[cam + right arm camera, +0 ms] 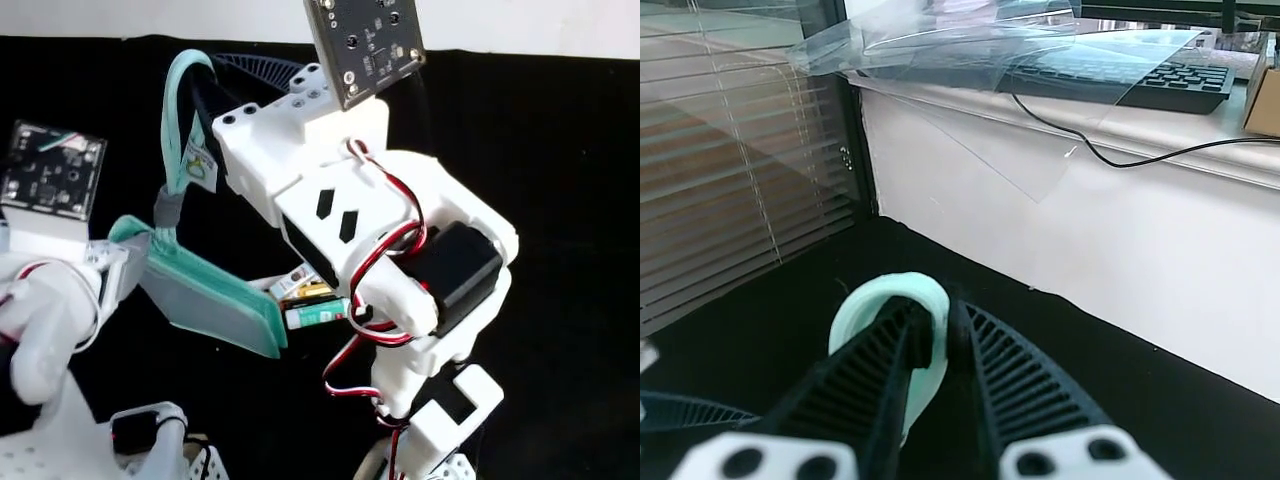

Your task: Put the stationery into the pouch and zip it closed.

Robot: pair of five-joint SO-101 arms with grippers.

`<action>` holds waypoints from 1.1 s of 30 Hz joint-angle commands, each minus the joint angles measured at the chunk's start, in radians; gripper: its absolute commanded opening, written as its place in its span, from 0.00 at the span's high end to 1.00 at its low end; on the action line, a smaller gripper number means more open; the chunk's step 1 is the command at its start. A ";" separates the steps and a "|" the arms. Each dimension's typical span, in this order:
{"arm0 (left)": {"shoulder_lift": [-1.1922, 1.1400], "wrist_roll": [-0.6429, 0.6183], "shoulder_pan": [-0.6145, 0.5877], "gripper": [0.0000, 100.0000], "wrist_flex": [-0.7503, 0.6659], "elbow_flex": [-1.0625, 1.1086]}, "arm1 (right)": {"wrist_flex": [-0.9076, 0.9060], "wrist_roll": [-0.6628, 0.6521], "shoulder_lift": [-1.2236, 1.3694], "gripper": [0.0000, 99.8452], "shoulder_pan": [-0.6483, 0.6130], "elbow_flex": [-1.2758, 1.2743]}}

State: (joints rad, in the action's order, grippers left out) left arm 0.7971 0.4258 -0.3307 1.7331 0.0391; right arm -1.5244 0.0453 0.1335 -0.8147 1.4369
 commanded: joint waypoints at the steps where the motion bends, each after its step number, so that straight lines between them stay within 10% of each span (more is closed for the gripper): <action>1: -0.008 0.014 0.016 0.71 0.002 0.076 | -0.002 -0.014 -0.001 0.98 0.013 0.021; 12: -0.004 0.055 0.151 0.99 0.006 0.232 | -0.002 -0.012 -0.002 0.98 0.061 0.021; 33: -0.012 -0.146 -0.096 0.99 -0.091 -0.042 | -0.038 -0.014 -0.010 0.98 0.331 0.024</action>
State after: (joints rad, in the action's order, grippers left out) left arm 0.7818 0.3107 -0.3874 1.6625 0.0315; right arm -1.5627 0.0437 0.1350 -0.5294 1.4354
